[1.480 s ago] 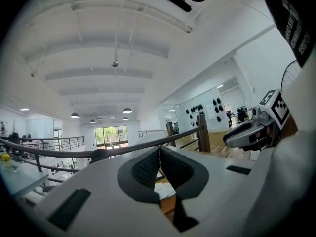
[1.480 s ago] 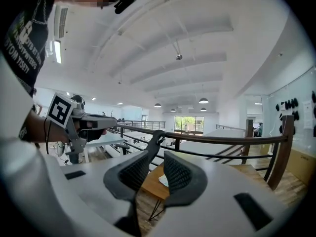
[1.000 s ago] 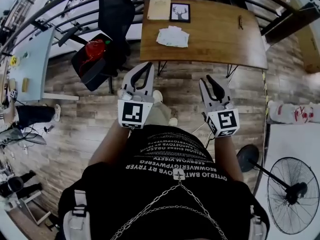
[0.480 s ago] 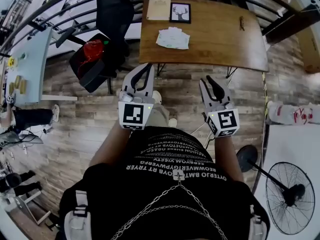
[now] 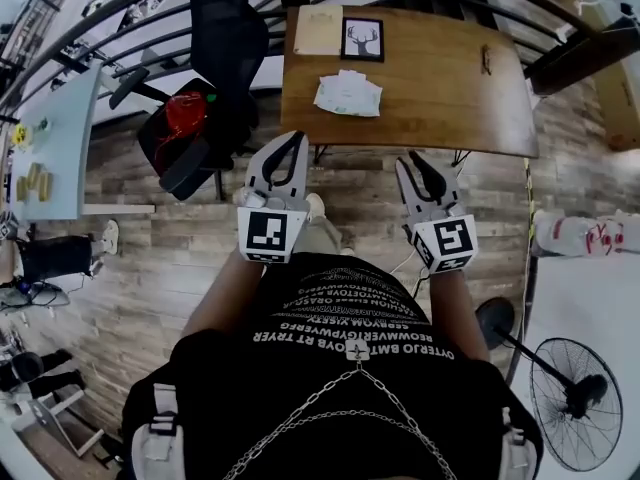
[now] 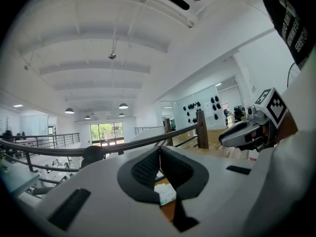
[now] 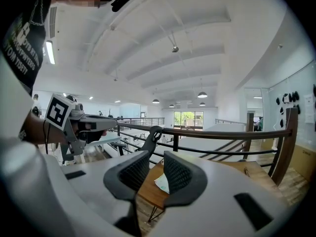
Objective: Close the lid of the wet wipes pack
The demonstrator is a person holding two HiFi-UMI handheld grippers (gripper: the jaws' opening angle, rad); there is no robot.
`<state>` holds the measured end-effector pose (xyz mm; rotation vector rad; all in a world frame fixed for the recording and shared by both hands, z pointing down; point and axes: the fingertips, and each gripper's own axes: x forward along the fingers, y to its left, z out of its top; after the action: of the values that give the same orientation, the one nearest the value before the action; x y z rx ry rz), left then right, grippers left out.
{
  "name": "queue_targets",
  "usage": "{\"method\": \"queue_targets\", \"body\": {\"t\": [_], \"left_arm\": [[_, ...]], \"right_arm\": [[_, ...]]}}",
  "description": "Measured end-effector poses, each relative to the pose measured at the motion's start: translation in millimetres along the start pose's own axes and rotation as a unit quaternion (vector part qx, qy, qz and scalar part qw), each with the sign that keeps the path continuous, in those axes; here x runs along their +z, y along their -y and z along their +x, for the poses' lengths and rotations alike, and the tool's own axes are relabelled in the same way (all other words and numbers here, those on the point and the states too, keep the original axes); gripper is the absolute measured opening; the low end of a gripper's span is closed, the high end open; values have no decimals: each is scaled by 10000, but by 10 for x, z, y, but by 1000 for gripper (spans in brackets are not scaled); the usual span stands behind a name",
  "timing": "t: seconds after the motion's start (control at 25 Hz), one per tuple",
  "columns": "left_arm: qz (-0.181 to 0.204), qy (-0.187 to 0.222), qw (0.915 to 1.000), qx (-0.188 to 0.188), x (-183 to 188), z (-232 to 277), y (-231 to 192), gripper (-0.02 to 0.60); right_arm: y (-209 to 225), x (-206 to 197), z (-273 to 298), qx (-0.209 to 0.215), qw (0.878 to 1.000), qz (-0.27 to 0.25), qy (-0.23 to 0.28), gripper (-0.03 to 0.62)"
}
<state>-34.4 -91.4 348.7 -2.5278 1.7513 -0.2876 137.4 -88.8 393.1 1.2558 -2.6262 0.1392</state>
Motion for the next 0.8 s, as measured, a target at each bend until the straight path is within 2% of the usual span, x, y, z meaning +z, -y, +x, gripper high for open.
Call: {"method": "queue_targets", "body": {"t": [0.6,0.8], "left_arm": [[-74,-94,9994,-320,-87,783,-452,28],[-122,-260,9983,-501,-194,1071,-549,28]], "right_arm": [[319,166,765,-94,9997,177,-160,98],[440,211,998,-165,9993,260,-199,98]]}}
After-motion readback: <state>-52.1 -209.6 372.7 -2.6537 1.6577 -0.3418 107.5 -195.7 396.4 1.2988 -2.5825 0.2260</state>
